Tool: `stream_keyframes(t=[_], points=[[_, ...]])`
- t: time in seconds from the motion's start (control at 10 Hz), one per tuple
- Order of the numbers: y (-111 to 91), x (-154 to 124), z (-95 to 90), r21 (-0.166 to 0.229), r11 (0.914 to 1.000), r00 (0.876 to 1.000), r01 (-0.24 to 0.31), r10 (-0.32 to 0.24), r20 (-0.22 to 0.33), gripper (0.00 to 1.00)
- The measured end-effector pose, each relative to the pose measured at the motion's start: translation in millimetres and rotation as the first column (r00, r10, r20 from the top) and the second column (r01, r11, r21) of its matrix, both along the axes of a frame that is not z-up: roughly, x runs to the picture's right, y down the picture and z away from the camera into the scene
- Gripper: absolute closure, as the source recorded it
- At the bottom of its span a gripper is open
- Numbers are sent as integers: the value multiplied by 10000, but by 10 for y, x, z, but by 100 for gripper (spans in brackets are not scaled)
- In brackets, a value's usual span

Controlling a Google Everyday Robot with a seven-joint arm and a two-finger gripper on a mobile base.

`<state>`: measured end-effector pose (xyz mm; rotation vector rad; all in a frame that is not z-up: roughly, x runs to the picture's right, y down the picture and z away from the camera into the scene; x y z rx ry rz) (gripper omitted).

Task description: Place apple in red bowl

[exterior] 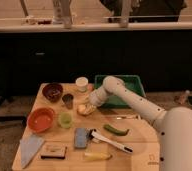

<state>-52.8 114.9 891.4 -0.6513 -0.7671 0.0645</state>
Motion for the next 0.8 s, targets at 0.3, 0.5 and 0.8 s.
stream_keyframes(t=[0.3, 0.5, 0.8], points=[[4, -45, -46, 11, 9994, 9993, 359, -359, 70, 99], [-29, -111, -150, 167, 9984, 9983, 545, -548, 179, 100], [-114, -222, -337, 483, 9964, 9967, 702, -720, 371, 100]])
